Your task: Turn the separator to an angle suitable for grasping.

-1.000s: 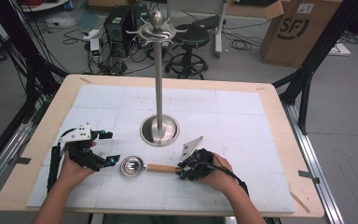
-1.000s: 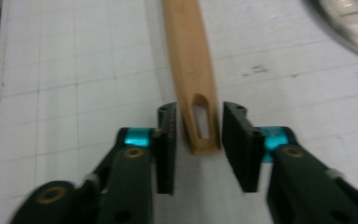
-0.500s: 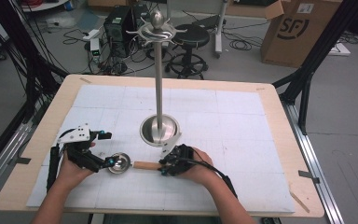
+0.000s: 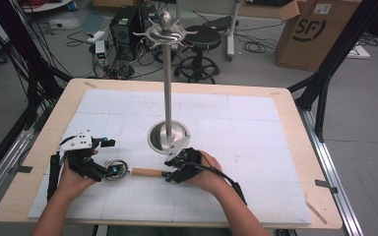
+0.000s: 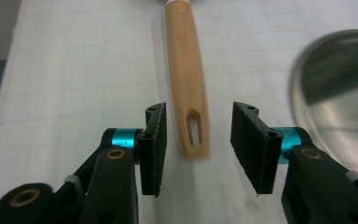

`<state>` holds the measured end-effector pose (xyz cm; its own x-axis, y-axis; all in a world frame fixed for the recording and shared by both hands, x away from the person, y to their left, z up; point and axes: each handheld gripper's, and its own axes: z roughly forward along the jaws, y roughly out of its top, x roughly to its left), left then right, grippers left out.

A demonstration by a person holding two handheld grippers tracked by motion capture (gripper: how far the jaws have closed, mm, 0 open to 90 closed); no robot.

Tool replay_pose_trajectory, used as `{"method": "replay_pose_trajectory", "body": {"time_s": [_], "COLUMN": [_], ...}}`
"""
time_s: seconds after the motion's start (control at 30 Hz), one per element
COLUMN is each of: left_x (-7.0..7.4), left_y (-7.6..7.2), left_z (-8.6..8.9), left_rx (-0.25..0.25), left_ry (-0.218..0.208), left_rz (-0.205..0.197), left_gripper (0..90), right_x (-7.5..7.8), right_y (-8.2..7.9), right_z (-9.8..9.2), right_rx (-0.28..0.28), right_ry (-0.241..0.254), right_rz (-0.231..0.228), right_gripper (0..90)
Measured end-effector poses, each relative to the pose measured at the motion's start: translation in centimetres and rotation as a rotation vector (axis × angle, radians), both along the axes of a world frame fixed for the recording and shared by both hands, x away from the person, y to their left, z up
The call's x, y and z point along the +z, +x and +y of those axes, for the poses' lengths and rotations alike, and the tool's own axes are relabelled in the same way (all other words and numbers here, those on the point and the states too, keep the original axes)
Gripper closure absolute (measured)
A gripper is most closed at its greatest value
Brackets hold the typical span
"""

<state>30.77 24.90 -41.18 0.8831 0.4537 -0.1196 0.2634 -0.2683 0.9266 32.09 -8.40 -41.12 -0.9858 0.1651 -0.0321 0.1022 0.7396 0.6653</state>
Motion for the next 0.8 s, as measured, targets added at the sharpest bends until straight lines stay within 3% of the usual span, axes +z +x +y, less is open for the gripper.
{"method": "replay_pose_trajectory", "body": {"time_s": [0.07,0.1,0.23,0.27,0.3,0.33,0.4,0.43,0.53,0.57,0.8], "left_x": [0.0,0.0,0.0,0.0,0.0,-0.1,-0.2,-0.2,-0.3,-0.3,-0.2], "left_y": [0.0,-0.1,-0.1,0.0,0.0,0.0,0.1,0.2,0.3,0.4,0.9], "left_z": [0.0,0.0,-0.1,-0.2,-0.2,-0.2,-0.3,-0.4,-0.4,-0.4,-0.6], "left_rx": [-0.001,-0.002,0.000,-0.002,-0.002,-0.003,-0.004,-0.005,-0.006,-0.005,-0.002], "left_ry": [0.001,0.002,0.001,0.003,0.003,0.006,0.005,0.002,0.001,0.000,-0.031], "left_rz": [-0.001,0.001,0.002,0.004,0.004,0.001,0.005,0.010,0.010,0.008,0.005], "left_gripper": [2.1,2.1,2.1,2.1,2.1,2.1,2.1,2.1,2.1,2.1,2.1], "right_x": [0.3,0.9,1.6,1.9,1.9,2.1,2.1,1.8,1.5,1.3,1.5], "right_y": [-0.2,-0.5,-0.9,-1.4,-1.4,-1.9,-2.0,-2.3,-2.5,-2.6,-2.8], "right_z": [-0.9,-2.9,-5.9,-7.8,-7.8,-9.8,-10.4,-12.1,-13.2,-14.2,-15.7], "right_rx": [-0.016,-0.048,-0.106,-0.149,-0.149,-0.187,-0.198,-0.239,-0.267,-0.289,-0.361], "right_ry": [0.016,0.047,0.073,0.084,0.084,0.112,0.122,0.152,0.176,0.207,0.253], "right_rz": [-0.010,-0.018,-0.012,-0.025,-0.025,-0.024,-0.027,-0.031,-0.042,-0.046,-0.057], "right_gripper": [53.8,53.0,49.8,49.0,49.0,48.1,47.3,45.1,43.1,41.2,34.7]}}
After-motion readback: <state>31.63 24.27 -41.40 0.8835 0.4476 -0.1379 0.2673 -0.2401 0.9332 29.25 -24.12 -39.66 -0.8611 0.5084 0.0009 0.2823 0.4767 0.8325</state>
